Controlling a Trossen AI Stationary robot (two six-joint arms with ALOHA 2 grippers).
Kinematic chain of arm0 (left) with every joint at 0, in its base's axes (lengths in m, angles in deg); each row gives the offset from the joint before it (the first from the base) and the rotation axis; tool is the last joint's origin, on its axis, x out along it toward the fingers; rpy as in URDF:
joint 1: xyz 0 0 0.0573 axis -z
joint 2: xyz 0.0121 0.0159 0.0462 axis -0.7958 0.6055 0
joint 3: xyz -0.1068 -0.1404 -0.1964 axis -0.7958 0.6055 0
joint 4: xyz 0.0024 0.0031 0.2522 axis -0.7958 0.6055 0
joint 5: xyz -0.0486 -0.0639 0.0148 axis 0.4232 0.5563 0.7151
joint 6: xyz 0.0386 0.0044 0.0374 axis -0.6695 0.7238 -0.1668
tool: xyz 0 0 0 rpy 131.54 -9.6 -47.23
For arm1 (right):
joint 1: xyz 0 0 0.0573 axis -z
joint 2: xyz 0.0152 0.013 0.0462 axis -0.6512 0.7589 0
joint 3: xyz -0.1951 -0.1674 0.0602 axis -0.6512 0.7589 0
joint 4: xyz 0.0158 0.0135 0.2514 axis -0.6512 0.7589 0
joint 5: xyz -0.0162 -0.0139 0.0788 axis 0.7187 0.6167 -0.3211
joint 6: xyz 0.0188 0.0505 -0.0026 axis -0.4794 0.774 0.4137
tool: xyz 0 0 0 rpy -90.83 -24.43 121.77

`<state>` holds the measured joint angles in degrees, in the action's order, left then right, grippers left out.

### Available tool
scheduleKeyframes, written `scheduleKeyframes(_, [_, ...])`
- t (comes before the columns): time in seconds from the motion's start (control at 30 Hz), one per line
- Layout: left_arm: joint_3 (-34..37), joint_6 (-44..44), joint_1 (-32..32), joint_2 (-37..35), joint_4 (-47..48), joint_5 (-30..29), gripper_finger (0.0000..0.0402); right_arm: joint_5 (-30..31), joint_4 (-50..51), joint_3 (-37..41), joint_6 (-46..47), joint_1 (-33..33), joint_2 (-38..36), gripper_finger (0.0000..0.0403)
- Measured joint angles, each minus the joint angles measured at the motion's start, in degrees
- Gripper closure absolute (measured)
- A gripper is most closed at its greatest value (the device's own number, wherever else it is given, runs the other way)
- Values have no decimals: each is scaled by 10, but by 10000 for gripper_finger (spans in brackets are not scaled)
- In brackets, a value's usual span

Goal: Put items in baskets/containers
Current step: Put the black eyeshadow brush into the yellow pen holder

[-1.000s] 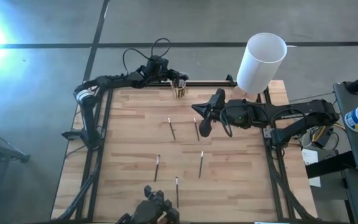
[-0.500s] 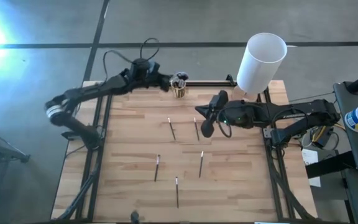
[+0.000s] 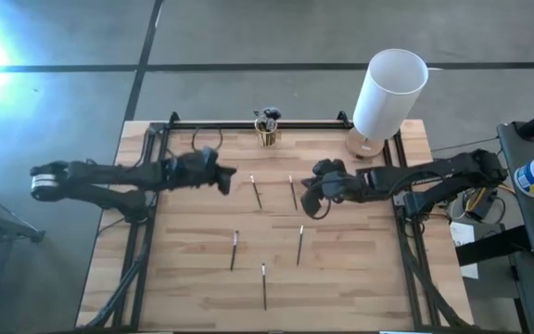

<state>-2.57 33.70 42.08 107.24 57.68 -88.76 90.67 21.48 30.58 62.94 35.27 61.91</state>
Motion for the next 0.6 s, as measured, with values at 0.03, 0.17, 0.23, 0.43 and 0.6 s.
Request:
scheduleKeyframes(0.03, [10, 20, 20, -2, 2, -12, 401, -1, -1, 10, 8, 0, 0, 394])
scheduleKeyframes(0.17, [23, 105, 97, 7, 38, -61, 401, -8, -13, 36, 23, 0, 0, 394])
scheduleKeyframes(0.23, [16, 146, 131, 21, 70, -86, 401, -11, -13, 42, 22, 0, 0, 394])
scheduleKeyframes(0.43, [-41, 298, 202, 82, 190, -97, 401, -12, -14, 48, 3, 0, 0, 394])
scheduleKeyframes(0.6, [-113, 393, 234, 159, 266, -59, 388, -13, -14, 48, -28, 0, 0, 394])
